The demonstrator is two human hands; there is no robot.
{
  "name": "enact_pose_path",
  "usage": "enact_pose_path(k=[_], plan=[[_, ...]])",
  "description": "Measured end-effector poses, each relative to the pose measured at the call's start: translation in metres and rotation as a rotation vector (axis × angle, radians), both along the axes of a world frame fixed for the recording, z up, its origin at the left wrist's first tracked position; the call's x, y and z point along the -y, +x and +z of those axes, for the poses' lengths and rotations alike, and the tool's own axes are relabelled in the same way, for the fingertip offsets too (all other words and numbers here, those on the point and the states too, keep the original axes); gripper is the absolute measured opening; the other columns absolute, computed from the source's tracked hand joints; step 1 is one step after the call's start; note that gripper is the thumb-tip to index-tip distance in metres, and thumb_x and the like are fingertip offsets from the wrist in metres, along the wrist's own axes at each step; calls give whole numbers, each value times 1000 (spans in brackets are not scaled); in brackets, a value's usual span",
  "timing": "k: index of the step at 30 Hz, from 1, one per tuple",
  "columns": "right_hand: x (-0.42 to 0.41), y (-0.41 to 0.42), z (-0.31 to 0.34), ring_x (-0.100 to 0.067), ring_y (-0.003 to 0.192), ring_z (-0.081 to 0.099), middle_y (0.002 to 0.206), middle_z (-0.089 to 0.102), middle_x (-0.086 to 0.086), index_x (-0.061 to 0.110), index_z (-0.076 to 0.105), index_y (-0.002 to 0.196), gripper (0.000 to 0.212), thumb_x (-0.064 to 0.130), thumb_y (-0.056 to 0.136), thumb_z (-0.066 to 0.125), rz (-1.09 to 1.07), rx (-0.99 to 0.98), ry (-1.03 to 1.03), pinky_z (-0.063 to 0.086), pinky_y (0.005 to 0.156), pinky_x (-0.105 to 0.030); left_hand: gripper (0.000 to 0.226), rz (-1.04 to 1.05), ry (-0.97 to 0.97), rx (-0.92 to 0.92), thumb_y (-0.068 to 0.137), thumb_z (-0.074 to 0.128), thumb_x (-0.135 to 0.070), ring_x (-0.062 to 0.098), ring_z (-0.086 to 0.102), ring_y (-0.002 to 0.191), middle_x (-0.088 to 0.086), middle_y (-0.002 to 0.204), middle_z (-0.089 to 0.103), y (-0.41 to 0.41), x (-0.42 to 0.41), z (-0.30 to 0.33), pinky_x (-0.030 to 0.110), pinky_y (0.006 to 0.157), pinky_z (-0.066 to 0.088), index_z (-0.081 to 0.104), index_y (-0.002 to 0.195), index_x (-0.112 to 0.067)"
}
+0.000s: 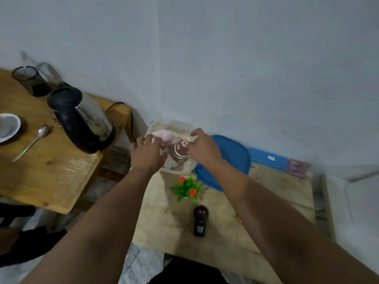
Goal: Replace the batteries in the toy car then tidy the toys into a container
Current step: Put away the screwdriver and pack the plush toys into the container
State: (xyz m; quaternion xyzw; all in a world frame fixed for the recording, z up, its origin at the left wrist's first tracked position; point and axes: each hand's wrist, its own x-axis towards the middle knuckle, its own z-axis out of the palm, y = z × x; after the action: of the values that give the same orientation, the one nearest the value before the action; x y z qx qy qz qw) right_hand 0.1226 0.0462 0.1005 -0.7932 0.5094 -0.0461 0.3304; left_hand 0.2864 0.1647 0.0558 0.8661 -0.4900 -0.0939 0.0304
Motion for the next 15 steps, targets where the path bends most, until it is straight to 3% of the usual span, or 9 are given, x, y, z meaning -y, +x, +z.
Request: enact_pose_path(k=[2,3,5,8,11,15], plan=[[-20,-23,-6,-15,77,62,92,65,5,34,50,101,14,35,90,58,-92,128,-79,55,68,-41,59,88,-2,-24,94,59,-47,38,37,142,8,157,42,3,-9,-1,55,108,34,46,149,-27],[-33,-36,-13,-13,79,60,91,62,7,33,49,99,13,38,91,58,-84,162,-117,54,67,-41,61,139,6,-69,95,60,-44,39,35,143,9,158,39,4,-13,-2,56,108,36,42,151,-27],[-61,-64,-30,-10,92,56,99,54,11,34,49,106,26,54,91,58,25,130,-169,53,72,-38,63,224,1,-191,96,61,-40,41,43,137,11,155,39,7,-19,-6,56,102,44,39,153,-25],[-89,-89,-49,-13,107,46,113,48,10,35,50,123,60,78,81,50,261,-121,-240,46,85,-36,55,304,-72,-328,97,62,-36,41,59,122,15,140,53,12,-25,-17,51,90,52,44,148,-22],[-102,-91,-57,-22,114,45,127,45,3,34,47,135,65,73,83,48,446,-290,-352,41,92,-42,52,315,-117,-384,95,64,-32,40,60,116,17,130,61,15,-26,-23,48,87,52,51,144,-18],[-111,-75,-65,-29,121,45,139,38,-5,34,30,146,78,64,81,61,450,-384,-229,47,92,-45,52,384,-183,-489,90,68,-29,42,64,108,19,122,67,18,-28,-35,47,86,54,58,140,-17]])
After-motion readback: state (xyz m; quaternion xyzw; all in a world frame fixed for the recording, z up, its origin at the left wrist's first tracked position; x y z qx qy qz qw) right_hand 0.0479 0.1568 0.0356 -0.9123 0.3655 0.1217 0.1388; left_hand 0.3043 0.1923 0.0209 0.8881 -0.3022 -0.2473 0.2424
